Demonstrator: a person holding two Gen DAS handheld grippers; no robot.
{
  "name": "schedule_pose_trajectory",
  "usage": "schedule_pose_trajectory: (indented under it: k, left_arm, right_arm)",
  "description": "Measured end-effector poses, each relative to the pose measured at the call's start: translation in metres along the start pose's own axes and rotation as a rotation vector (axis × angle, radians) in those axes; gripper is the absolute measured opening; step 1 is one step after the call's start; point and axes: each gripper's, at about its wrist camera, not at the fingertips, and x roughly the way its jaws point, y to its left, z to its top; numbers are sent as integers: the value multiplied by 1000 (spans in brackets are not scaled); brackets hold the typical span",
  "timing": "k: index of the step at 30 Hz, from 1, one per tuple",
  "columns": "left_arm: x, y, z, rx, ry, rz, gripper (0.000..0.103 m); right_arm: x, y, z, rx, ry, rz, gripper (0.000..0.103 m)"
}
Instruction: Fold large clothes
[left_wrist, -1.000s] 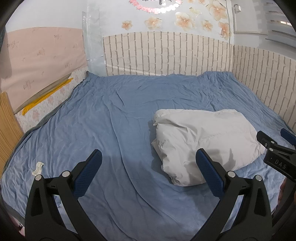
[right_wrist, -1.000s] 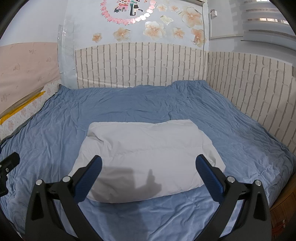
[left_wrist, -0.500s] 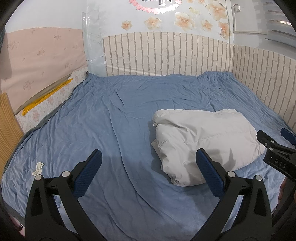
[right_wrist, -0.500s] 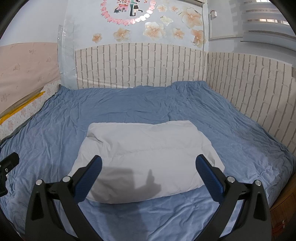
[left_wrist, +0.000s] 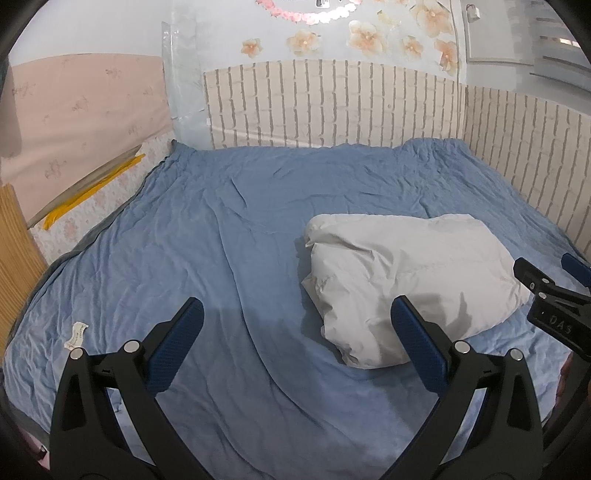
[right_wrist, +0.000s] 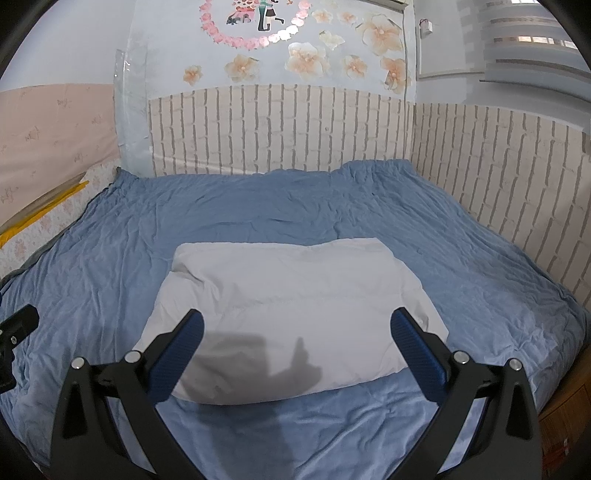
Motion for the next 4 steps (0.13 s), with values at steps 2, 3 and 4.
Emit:
schedule_pose_trajectory:
  k: [2, 3, 4]
  left_arm:
    - [3, -1, -1, -1, 11, 1, 100]
    - [4, -1, -1, -3, 17, 1, 100]
    - [6, -1, -2, -5, 25, 1, 100]
  right_arm:
    - [2, 0, -1, -1, 5, -2, 101]
    - [2, -1, -2, -1, 7, -3, 101]
    - [3, -2, -3, -1, 10, -3, 101]
